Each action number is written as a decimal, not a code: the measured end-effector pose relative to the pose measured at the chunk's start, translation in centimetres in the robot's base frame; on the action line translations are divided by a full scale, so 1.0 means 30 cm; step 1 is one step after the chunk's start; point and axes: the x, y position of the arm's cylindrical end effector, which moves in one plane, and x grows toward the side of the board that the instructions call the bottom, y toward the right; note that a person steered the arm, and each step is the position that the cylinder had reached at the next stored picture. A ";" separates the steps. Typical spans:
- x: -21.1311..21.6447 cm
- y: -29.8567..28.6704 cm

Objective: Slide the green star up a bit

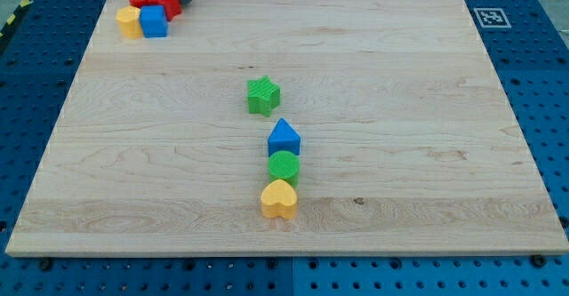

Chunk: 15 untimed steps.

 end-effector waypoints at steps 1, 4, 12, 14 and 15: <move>-0.005 -0.018; 0.114 0.354; 0.813 0.500; 0.782 0.309; 0.676 0.288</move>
